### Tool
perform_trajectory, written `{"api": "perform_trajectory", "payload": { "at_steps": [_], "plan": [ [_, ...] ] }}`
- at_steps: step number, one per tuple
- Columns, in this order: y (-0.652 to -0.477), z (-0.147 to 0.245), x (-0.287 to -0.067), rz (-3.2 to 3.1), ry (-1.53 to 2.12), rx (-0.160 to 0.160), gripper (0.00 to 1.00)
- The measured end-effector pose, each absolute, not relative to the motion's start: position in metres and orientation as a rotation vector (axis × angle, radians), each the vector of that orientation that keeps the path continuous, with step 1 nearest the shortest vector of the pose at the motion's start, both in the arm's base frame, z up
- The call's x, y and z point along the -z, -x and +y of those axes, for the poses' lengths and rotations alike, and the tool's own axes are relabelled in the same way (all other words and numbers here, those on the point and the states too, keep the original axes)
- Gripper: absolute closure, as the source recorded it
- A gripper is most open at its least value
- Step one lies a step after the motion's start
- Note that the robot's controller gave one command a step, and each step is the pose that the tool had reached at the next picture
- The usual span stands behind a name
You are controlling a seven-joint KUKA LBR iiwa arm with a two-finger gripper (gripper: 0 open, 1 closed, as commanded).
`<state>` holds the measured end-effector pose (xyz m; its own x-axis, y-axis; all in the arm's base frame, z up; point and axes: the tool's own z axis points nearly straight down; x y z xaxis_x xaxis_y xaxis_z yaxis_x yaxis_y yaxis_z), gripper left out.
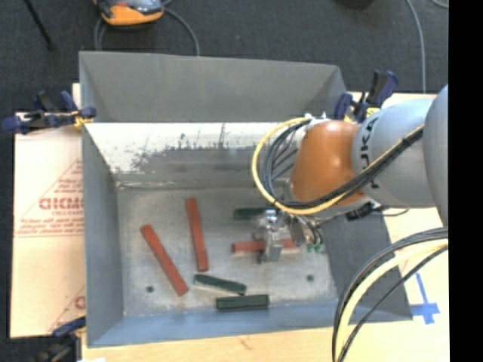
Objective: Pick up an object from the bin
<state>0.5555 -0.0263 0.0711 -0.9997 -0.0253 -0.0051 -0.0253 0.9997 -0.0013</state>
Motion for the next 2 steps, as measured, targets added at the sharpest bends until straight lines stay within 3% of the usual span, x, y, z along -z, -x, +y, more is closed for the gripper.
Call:
{"api": "perform_trajectory", "payload": {
  "at_steps": [1,2],
  "plan": [
    [-0.556,-0.026,-0.071,3.136,0.039,0.001,1.0],
    [-0.561,-0.024,-0.212,3.135,0.037,0.002,1.0]
  ]
}}
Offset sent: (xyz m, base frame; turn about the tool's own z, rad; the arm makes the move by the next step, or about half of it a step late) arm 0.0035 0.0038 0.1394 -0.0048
